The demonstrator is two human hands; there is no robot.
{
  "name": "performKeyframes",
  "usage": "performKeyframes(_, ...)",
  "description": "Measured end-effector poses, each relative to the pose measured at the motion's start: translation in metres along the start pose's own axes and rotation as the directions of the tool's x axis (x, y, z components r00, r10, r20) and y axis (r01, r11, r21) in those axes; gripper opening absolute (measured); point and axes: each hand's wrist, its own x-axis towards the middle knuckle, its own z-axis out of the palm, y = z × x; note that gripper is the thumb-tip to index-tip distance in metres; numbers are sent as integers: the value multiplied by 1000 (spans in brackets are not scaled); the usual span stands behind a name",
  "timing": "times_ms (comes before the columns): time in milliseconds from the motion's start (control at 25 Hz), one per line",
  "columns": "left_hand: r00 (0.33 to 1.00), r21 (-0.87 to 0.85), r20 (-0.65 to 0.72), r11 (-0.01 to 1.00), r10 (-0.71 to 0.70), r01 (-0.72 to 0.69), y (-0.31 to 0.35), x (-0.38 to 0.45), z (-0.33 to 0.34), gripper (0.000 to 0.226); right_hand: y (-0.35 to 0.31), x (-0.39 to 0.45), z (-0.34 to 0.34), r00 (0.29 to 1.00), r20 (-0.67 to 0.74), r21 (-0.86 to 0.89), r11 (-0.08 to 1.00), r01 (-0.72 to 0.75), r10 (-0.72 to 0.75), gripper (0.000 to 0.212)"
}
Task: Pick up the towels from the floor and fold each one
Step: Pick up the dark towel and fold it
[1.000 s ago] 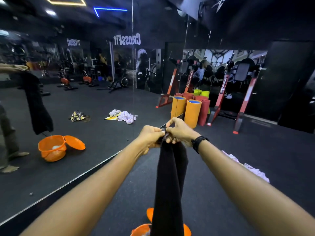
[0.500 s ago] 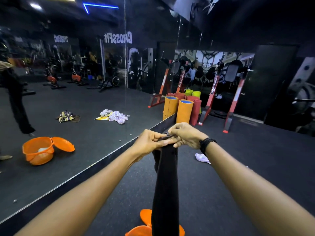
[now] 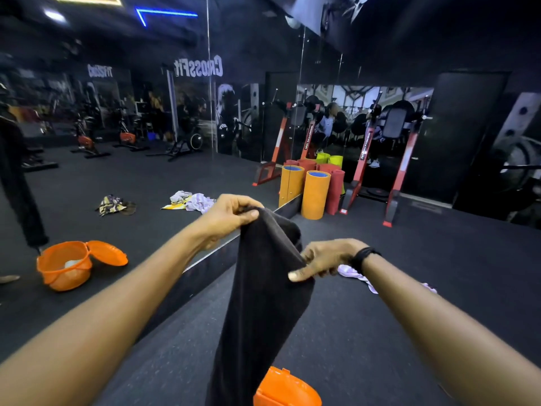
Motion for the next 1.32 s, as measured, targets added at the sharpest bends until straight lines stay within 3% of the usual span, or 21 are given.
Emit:
performKeyframes(120,1000,112,-4,993,25,-24,0,1,-29,28,12,6,-11,990,-77,-199,971,-130,117,35)
performKeyframes(200,1000,209,-7,977,27,-25,-5,-1,-41,33,8,5,-22,968,-227,-319,931,-180,109,41)
performKeyframes(280,998,294,-49,956,36,-20,-10,-3,-46,34,1,4,-29,911,-412,-485,847,-217,-3,43)
performKeyframes(360,993,340,-109,940,42,-3,-11,-5,-50,31,-4,6,-34,860,-488,-557,812,-173,-152,34)
performKeyframes(440,981,370,-186,929,47,26,-9,-7,-57,25,-7,7,-36,868,-463,-553,824,-122,-182,30)
performKeyframes(600,964,490,-247,871,96,39,-6,-7,-54,19,-17,14,-34,945,-315,-611,781,-130,-89,30)
performKeyframes(720,949,523,-292,850,114,59,-4,-6,-54,18,-11,24,-34,864,-456,-551,830,-86,-214,26)
performKeyframes(840,894,473,-431,874,120,110,-6,-6,-75,24,18,21,-45,876,-473,-437,889,-138,-97,33)
performKeyframes(880,898,455,-422,885,122,93,-4,-7,-78,27,25,19,-47,881,-461,-336,939,-67,-102,29)
performKeyframes(960,946,474,-281,880,164,-12,7,-5,-76,28,18,18,-47,813,-506,-279,946,162,-288,13)
performKeyframes(1080,972,514,-100,848,211,-131,32,1,-59,24,-20,32,-38,705,-522,-247,876,414,-480,50)
performKeyframes(1240,976,485,-42,858,215,-168,47,1,-60,20,-46,43,-33,655,-554,-190,844,501,-514,63)
performKeyframes(1320,979,479,-15,861,202,-170,48,-4,-66,19,-49,44,-34,660,-529,-248,841,481,-533,37)
